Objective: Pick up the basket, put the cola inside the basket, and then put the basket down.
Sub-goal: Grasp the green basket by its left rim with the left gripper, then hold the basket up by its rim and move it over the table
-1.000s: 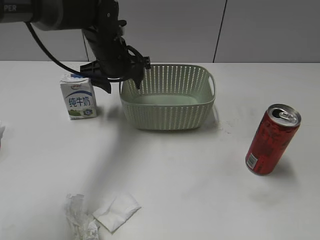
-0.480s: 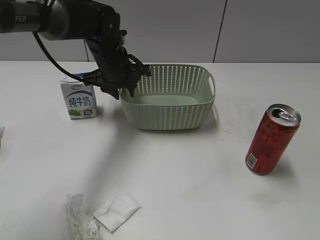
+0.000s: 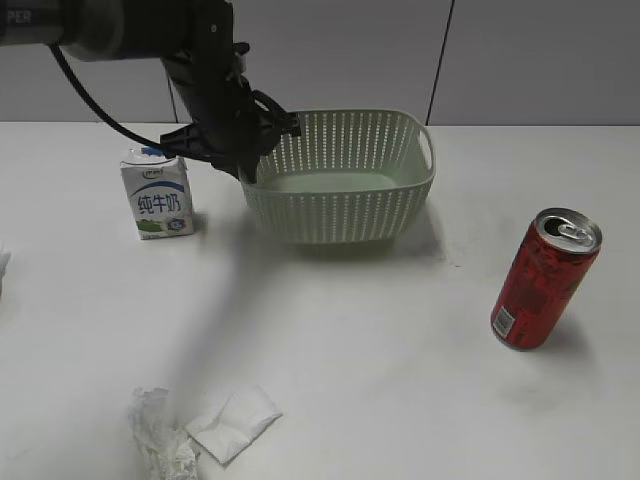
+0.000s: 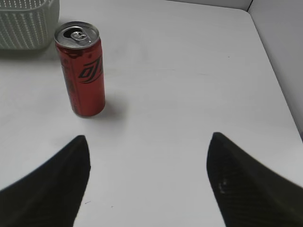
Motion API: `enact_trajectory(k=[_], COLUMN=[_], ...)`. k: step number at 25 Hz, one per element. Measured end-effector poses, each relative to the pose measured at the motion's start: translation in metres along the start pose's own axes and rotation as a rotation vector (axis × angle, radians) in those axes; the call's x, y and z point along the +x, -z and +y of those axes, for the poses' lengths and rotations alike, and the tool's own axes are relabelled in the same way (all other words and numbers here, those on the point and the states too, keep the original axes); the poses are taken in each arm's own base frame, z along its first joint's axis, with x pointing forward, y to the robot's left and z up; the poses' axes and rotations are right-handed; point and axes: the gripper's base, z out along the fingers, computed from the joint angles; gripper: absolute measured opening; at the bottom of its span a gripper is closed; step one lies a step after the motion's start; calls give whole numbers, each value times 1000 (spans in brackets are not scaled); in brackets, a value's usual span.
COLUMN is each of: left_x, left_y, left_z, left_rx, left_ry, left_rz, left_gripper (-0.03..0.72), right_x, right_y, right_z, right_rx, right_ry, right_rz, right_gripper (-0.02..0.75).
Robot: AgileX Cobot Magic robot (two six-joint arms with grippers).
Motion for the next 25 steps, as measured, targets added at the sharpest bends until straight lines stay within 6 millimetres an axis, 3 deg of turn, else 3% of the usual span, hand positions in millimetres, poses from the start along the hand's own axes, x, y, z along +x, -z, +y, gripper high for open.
enact_trajectory(k=[6, 15, 21, 25], left_x=[-2, 5, 9, 28], left_y=[35, 59, 113, 138], left_z=[-3, -2, -9, -3], left_rx=[14, -8, 12, 11], left_ry=[-14, -40, -97, -121], left_rz=[-18, 44, -39, -67], left_gripper=[-1, -1, -1, -1], right_x=[0, 0, 0, 0], right_y=[0, 0, 0, 0], right_z=[0, 0, 0, 0], right_rx=[0, 0, 0, 0], right_ry=[-1, -1, -1, 0], right_rz=[0, 0, 0, 1], right_gripper=[582, 582, 582, 582])
